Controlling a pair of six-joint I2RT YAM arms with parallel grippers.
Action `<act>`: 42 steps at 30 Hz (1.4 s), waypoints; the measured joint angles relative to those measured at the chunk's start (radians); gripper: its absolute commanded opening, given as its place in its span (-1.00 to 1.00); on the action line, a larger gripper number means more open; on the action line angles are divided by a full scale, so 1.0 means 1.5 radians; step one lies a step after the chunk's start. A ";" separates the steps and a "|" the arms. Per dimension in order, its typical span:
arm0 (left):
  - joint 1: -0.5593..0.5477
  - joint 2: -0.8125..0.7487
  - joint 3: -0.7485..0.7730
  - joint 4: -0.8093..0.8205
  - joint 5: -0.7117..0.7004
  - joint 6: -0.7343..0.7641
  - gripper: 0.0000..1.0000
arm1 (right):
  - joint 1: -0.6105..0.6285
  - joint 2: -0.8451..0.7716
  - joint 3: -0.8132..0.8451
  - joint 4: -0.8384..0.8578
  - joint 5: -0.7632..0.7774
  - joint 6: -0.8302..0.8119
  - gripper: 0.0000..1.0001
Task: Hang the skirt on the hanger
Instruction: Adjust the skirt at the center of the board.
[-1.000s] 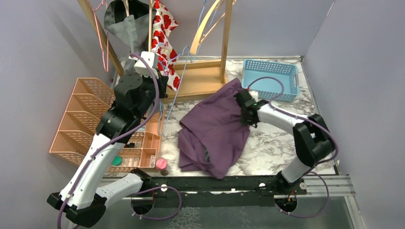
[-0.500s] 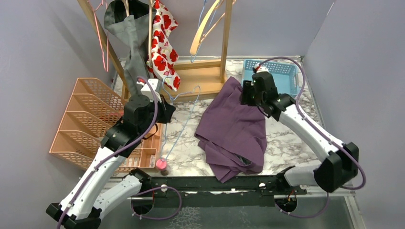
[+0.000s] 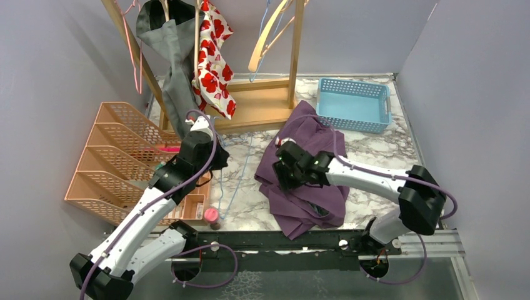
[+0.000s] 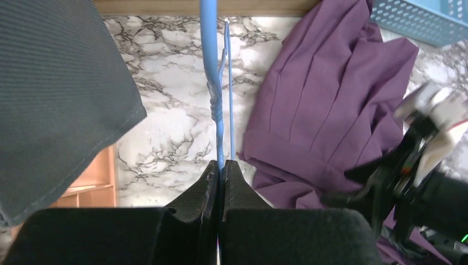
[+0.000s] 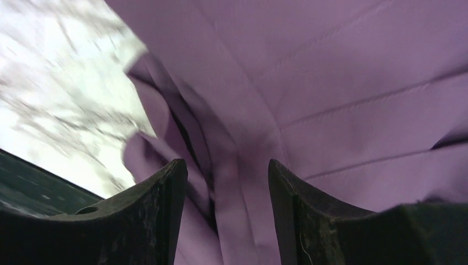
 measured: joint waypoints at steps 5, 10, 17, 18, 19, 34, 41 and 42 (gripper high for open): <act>0.000 0.027 0.000 0.018 -0.038 -0.030 -1.00 | 0.025 0.029 -0.038 -0.054 0.001 0.000 0.15; -0.001 0.056 0.000 0.028 -0.053 -0.058 -1.00 | 0.025 0.036 -0.047 -0.111 0.038 0.035 -0.06; -0.026 0.120 -0.033 0.081 -0.101 -0.100 -1.00 | 0.025 -0.008 -0.034 -0.152 0.085 0.117 0.09; -0.028 0.125 -0.047 0.097 -0.108 -0.106 -1.00 | 0.025 -0.024 -0.035 -0.149 0.085 0.124 0.10; -0.028 0.127 -0.064 0.111 -0.114 -0.109 -0.95 | 0.025 -0.041 -0.036 -0.146 0.085 0.131 0.10; -0.030 -0.008 -0.209 0.158 -0.180 -0.114 -0.44 | 0.025 -0.120 -0.075 -0.130 0.092 0.195 0.10; -0.031 0.019 -0.144 0.163 -0.040 -0.009 -0.35 | 0.025 -0.139 -0.056 -0.238 0.139 0.308 0.16; -0.033 0.031 -0.130 0.169 -0.010 0.003 -0.33 | 0.025 -0.138 -0.052 -0.259 0.144 0.327 0.16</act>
